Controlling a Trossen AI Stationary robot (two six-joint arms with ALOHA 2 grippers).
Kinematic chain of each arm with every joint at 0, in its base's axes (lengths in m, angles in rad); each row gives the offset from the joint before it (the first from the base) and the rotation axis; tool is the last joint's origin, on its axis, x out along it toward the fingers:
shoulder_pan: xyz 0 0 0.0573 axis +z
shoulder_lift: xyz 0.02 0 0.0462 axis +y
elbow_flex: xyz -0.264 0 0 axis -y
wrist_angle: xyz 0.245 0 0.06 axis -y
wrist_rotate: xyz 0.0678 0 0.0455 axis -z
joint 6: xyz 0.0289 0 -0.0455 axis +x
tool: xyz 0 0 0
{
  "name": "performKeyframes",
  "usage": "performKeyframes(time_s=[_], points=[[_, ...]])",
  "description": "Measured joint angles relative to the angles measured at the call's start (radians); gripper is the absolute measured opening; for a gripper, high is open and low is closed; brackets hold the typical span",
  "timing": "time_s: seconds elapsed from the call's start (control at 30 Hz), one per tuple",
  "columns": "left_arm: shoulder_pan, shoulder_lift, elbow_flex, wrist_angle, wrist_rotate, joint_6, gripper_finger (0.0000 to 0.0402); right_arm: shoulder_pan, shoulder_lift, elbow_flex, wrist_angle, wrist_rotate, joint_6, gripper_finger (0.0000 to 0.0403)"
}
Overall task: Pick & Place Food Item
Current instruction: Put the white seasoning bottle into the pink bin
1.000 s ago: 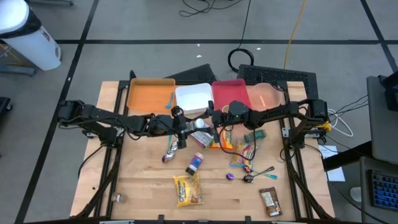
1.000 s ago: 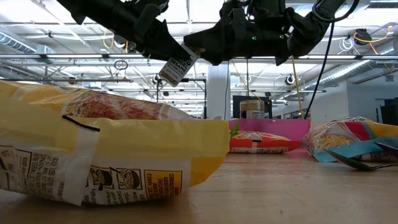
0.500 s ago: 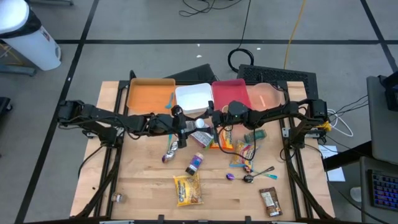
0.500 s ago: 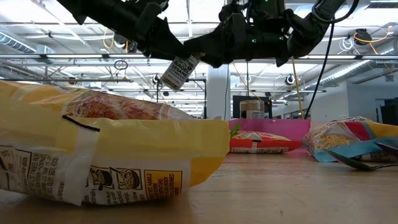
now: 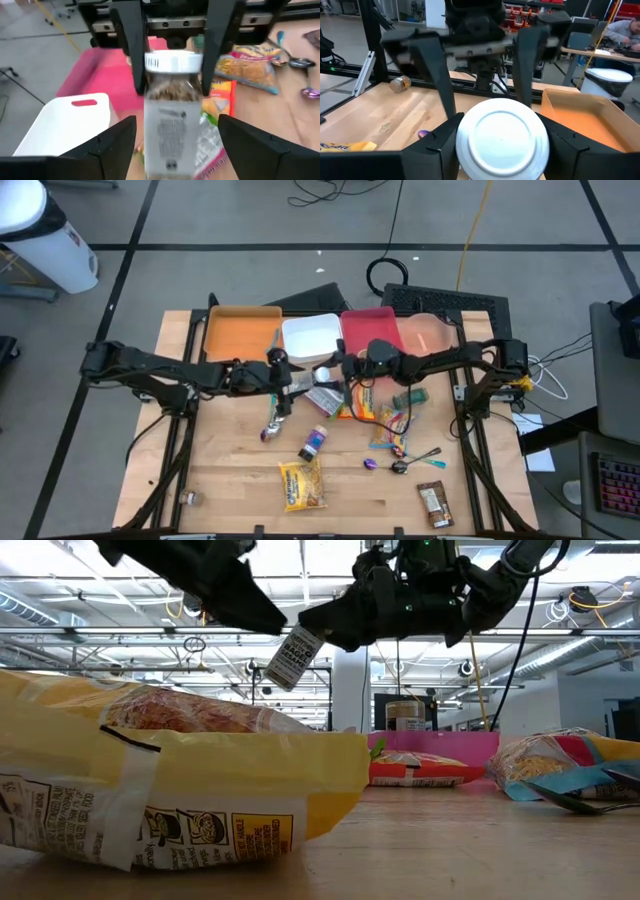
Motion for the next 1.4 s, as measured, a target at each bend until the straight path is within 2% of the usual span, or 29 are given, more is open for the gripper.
performKeyframes(time_s=[0.23,0.43,0.57,0.77,0.97,1.1,1.2,1.4], points=[[-0.034,-0.164,0.000,-0.254,-0.001,-0.111,0.0278,-0.003,-0.111,0.000,-0.155,0.025,-0.066,0.0194],[-0.074,-0.279,0.000,-0.441,-0.001,-0.232,0.0282,-0.007,-0.233,0.001,-0.313,0.194,-0.154,0.0194],[-0.111,-0.311,0.000,-0.496,-0.002,-0.300,0.0282,-0.031,-0.322,0.001,-0.415,0.293,-0.205,0.0194],[-0.165,-0.301,0.000,-0.499,-0.003,-0.326,0.0282,-0.067,-0.415,0.001,-0.548,0.291,-0.210,0.0194],[-0.185,-0.237,0.000,-0.497,-0.009,-0.332,0.0282,-0.133,-0.430,0.001,-0.608,0.416,-0.216,0.0194],[-0.190,-0.174,0.000,-0.478,-0.011,-0.348,0.0282,-0.214,-0.423,0.001,-0.625,0.419,-0.204,0.0194],[-0.189,-0.120,-0.001,-0.457,-0.011,-0.348,0.0282,-0.279,-0.422,0.001,-0.634,0.409,-0.183,0.0194],[-0.186,-0.003,-0.001,-0.398,-0.011,-0.344,0.0282,-0.401,-0.409,0.001,-0.631,0.257,-0.104,0.0194]])
